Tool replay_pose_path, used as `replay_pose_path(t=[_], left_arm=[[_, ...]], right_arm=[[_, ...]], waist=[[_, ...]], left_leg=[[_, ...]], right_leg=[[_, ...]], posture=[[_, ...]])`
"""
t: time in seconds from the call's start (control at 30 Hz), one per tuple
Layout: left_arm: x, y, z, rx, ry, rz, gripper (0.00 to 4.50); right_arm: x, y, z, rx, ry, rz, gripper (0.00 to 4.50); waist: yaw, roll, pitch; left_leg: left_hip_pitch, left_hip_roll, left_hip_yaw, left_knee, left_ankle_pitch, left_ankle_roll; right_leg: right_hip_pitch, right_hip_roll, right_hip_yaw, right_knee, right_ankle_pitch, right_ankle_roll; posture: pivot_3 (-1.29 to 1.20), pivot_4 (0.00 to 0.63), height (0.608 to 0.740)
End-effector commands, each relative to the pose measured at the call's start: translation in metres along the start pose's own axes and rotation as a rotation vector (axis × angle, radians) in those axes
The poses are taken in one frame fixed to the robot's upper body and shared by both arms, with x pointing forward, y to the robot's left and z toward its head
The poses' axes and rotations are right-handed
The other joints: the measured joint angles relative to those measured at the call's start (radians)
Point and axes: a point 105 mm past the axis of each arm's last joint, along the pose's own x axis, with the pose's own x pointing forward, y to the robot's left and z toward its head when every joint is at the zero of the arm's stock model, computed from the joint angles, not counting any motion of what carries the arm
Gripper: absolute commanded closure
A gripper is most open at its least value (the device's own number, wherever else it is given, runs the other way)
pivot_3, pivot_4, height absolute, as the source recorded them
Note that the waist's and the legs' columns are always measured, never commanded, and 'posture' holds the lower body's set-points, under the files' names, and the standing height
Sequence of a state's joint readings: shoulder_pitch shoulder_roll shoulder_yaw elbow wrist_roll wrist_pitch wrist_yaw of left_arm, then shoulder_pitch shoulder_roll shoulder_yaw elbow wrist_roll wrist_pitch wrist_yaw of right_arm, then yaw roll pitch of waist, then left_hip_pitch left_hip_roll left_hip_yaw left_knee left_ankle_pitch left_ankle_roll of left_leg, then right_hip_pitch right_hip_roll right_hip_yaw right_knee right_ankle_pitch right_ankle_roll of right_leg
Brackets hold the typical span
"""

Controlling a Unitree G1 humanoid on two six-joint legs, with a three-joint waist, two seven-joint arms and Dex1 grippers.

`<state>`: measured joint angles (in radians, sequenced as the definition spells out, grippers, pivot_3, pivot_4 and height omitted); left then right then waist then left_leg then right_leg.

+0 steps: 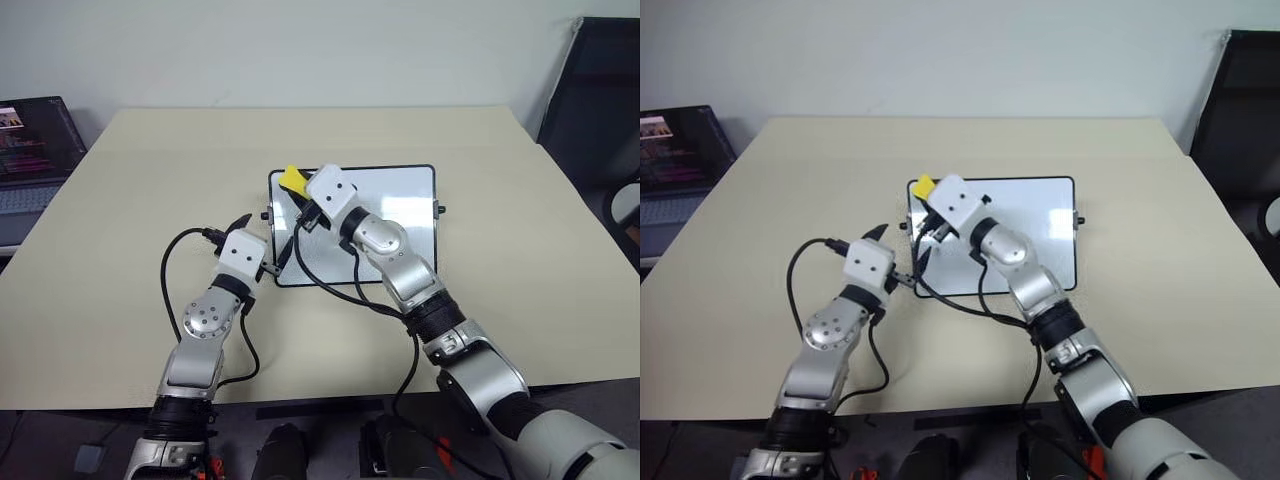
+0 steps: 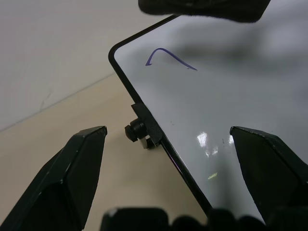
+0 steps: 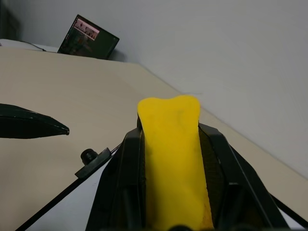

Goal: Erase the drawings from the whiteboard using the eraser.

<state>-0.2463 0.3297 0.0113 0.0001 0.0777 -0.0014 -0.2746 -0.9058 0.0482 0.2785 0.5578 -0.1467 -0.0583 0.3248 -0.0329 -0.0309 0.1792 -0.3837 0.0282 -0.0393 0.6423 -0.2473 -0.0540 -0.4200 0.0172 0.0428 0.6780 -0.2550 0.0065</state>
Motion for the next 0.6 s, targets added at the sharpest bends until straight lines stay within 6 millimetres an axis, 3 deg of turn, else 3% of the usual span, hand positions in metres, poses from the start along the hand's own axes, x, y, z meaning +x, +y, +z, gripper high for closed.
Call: replay_pose_path(t=[0.03,0.6], left_arm=[[0.003,0.008,0.011,0.007,-0.046,0.010,0.00],[0.003,-0.003,0.014,-0.007,-0.045,-0.037,0.00]], right_arm=[[0.012,0.000,0.018,-0.056,-0.042,-0.001,3.34],[0.029,0.004,0.003,-0.075,0.042,0.015,3.34]], waist=[[0.000,0.000,0.000],[-0.001,0.000,0.000]], left_leg=[[0.000,0.000,0.000,0.000,0.000,0.000],[0.000,0.001,0.000,0.000,0.000,0.000]], right_leg=[[0.000,0.000,0.000,0.000,0.000,0.000],[-0.001,0.000,0.000,0.000,0.000,0.000]], posture=[[0.00,0.150,0.740],[0.00,0.150,0.740]])
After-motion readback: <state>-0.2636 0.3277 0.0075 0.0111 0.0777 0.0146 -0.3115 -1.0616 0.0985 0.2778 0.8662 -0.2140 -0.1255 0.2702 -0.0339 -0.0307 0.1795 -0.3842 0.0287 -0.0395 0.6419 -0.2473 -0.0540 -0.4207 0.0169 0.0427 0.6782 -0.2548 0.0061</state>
